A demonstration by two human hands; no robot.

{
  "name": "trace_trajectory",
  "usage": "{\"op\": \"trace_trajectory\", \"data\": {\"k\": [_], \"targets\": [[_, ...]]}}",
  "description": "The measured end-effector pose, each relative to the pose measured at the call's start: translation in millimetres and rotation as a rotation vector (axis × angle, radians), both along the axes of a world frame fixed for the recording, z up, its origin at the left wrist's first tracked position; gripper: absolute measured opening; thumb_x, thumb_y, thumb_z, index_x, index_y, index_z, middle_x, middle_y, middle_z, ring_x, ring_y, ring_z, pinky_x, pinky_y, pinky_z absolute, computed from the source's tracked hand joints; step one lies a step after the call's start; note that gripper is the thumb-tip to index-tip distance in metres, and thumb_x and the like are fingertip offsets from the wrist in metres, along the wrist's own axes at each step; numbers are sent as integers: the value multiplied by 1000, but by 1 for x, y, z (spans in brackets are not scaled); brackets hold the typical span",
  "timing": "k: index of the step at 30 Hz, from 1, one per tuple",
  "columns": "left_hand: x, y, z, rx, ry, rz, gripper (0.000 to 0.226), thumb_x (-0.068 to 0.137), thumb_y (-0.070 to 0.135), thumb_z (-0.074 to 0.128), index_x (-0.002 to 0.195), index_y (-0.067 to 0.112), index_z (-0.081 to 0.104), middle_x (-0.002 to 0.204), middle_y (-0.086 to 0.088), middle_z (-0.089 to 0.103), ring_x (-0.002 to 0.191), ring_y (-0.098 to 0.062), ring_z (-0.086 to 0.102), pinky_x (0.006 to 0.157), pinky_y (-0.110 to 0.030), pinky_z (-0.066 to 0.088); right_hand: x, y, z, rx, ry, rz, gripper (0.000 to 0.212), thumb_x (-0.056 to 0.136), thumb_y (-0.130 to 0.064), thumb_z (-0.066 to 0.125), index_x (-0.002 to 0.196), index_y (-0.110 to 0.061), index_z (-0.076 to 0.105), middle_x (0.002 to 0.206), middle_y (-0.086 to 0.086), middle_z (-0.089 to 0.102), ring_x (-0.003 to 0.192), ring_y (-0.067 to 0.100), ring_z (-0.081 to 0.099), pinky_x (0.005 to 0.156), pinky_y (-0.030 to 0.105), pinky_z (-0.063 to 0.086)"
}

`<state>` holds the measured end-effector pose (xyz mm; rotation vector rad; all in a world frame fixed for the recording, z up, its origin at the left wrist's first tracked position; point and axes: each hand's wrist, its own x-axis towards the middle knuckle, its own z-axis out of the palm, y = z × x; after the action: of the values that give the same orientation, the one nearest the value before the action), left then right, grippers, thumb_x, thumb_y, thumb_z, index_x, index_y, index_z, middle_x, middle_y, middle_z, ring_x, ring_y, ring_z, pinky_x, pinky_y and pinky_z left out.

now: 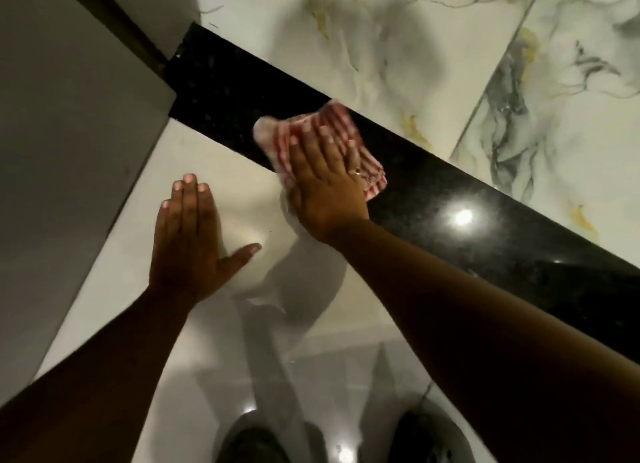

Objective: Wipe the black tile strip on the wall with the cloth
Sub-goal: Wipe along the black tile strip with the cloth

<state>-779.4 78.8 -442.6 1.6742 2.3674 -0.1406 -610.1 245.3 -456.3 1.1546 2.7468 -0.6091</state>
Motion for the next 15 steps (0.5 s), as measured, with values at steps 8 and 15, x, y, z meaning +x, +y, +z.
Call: {"op": "trace_trajectory", "data": {"k": [8,15], "targets": [[97,27,11,-72,-29,90,111,84,78,32,152,-9,14,160,-34,12,150,-47,12,120,-56,16,230,27,8,61,-93,-349,61,104,-40,25,158,-16,11,167,15,9,154,33,3,124,49,-3],[179,42,12,-120,-87,130,114,83,79,31,152,-9,6,160,-35,6,150,-46,6,121,-57,12,227,2,8,11,-118,-958,67,100,-42,17,159,-12,3,167,18,-1,153,38,-4,123,56,-4]]}}
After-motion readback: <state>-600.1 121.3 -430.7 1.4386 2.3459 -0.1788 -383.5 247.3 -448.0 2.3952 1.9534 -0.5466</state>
